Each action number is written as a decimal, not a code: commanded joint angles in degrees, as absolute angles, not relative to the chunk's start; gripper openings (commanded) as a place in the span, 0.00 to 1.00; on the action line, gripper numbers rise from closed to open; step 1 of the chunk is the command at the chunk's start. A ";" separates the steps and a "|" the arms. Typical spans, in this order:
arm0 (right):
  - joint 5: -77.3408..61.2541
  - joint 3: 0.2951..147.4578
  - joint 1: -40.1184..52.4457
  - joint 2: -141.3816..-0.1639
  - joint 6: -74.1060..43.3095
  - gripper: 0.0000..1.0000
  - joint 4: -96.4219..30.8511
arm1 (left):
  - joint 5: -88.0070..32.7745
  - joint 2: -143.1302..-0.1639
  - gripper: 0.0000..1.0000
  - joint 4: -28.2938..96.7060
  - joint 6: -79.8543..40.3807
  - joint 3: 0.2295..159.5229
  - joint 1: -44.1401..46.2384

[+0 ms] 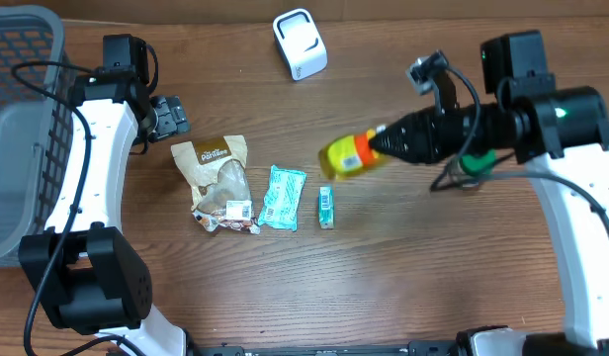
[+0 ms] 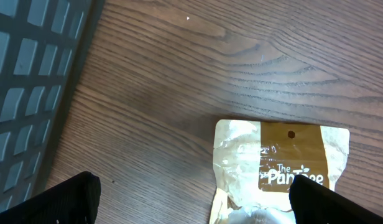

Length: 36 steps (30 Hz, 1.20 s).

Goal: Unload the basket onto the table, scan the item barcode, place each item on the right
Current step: 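Lift the bottle and swing it toward the white scanner, then hold the bottle label in front of the white scanner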

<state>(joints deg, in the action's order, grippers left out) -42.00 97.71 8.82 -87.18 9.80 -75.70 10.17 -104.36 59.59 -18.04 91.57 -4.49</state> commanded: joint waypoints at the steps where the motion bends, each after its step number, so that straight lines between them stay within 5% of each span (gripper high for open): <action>1: -35.86 98.59 8.93 -88.12 6.57 0.36 -69.97 | 10.90 -103.39 0.99 59.55 -17.80 92.01 -4.14; 3: -35.75 98.61 8.93 -88.12 5.72 0.36 -64.84 | 10.90 -103.39 1.00 59.55 -17.80 92.01 -4.14; 8: -33.06 101.06 8.95 -88.60 -6.76 0.15 -52.21 | 10.90 -103.39 1.00 59.55 -17.80 92.01 -4.14; 16: -31.59 119.09 10.81 -98.00 -7.11 0.13 -55.07 | 10.90 -103.39 1.00 59.55 -17.80 92.01 -4.14; 30: 11.53 119.15 29.74 -113.49 28.69 0.13 -42.61 | 10.92 -103.39 1.00 59.55 -17.80 92.01 -4.14; 36: 21.39 119.11 31.22 -122.63 43.94 0.08 -32.16 | 10.90 -103.39 0.99 59.55 -17.80 92.01 -4.14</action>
<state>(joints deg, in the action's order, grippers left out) 12.25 117.95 31.51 -118.76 33.98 -36.67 10.17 -104.36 59.59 -18.04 91.57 -4.49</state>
